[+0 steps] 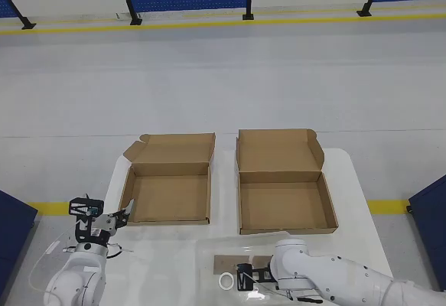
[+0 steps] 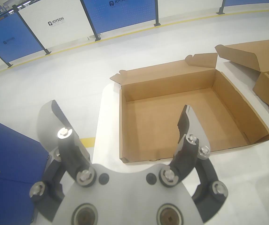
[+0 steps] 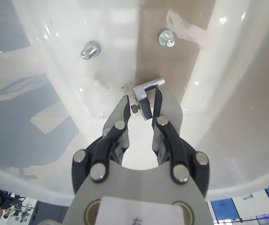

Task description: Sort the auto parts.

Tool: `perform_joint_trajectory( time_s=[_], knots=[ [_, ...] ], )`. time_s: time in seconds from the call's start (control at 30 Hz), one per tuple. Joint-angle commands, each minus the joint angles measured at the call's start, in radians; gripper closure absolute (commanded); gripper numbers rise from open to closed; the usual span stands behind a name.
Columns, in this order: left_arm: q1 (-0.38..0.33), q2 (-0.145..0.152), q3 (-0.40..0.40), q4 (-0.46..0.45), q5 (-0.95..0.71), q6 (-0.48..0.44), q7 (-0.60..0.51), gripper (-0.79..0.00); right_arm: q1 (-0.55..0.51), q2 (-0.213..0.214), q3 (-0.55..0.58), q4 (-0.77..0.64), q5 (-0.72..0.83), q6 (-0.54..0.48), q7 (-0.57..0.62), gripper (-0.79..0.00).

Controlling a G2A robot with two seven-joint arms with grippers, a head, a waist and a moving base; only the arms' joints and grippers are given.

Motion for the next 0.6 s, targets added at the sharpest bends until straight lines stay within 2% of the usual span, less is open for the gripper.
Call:
perform_joint_trajectory(
  time_s=[0.0,0.03,0.1,0.37,0.57],
  knots=[
    [0.0,0.0,0.0,0.0,0.0,0.0,0.0,-0.785,-0.003,-0.002,0.003,0.003,0.001,-0.002,0.005,-0.139],
    [0.0,0.0,0.0,0.0,0.0,0.0,0.0,-0.785,-0.004,-0.003,0.004,0.004,0.001,-0.003,0.007,-0.114],
    [0.0,0.0,0.0,0.0,0.0,0.0,0.0,-0.785,-0.006,-0.006,0.007,0.008,0.004,-0.006,0.012,0.0],
    [0.0,0.0,0.0,0.0,0.0,0.0,0.0,-0.785,-0.012,-0.014,0.028,0.009,0.016,-0.011,0.004,0.0],
    [0.0,0.0,0.0,0.0,0.0,0.0,0.0,-0.785,-0.025,-0.004,0.061,-0.017,0.013,-0.016,-0.019,0.0]
  ],
)
